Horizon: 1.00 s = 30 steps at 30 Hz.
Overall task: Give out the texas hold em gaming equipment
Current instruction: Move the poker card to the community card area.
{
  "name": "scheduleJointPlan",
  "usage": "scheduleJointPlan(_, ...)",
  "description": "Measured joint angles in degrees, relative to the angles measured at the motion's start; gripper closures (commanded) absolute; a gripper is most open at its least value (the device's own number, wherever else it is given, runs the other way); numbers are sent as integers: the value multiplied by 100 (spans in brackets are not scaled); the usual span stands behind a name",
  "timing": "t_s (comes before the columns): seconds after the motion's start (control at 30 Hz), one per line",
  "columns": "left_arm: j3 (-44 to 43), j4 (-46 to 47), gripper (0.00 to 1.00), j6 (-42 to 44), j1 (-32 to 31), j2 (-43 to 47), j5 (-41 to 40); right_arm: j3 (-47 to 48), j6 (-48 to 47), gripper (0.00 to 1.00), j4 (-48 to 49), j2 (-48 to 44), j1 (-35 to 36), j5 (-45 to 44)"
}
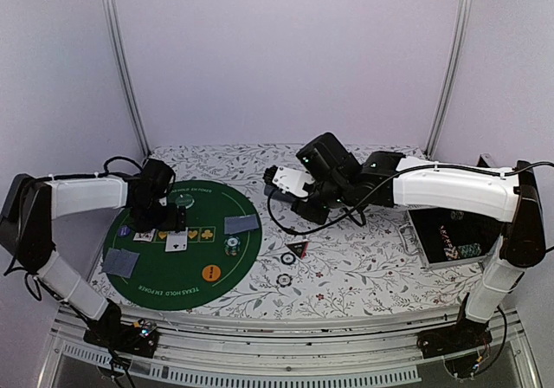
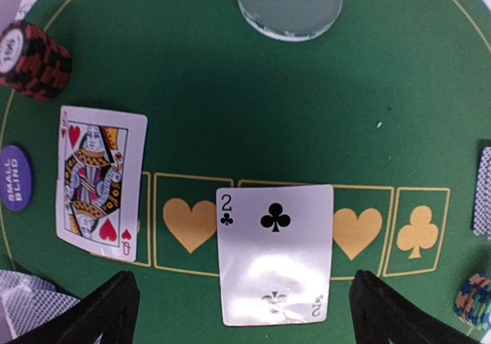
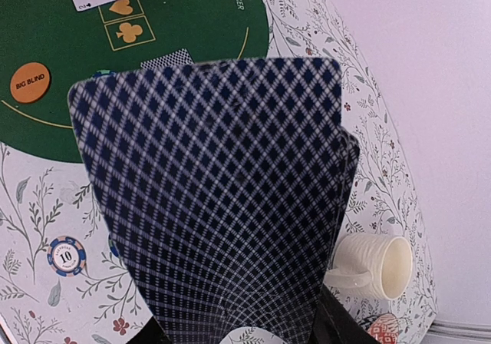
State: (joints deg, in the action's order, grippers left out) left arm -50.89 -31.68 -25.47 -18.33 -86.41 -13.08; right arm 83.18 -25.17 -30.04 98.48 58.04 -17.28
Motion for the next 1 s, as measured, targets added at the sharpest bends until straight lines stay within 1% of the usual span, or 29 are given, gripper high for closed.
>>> scheduleJointPlan(0.1, 164, 138, 2, -295, -4, -192, 85, 0, 31, 55, 0, 0, 0, 0)
scheduleJointPlan(0.27, 393, 369, 2, -507, -66, -551, 236, -2, 52, 55, 0, 0, 0, 0)
scheduleJointPlan(0.33, 400, 448, 7, -542, -98, -621, 251, -2, 52, 55, 0, 0, 0, 0)
scheduleJointPlan(0.47, 396, 542, 23, -546, -101, -669, 313, -2, 52, 55, 0, 0, 0, 0)
scheduleJointPlan(0.5, 385, 557, 25, -533, -101, -688, 317, -2, 52, 55, 0, 0, 0, 0)
scheduleJointPlan(0.67, 339, 579, 25, -470, -98, -734, 352, -52, 52, 55, 2, -2, 0, -2)
scheduleJointPlan(0.87, 205, 472, 35, -317, -87, -833, 352, -76, 55, 55, 2, -4, 0, -2)
scheduleJointPlan(1.0, 168, 459, 39, -155, 39, -857, 396, -87, 55, 55, 2, -9, 0, -4)
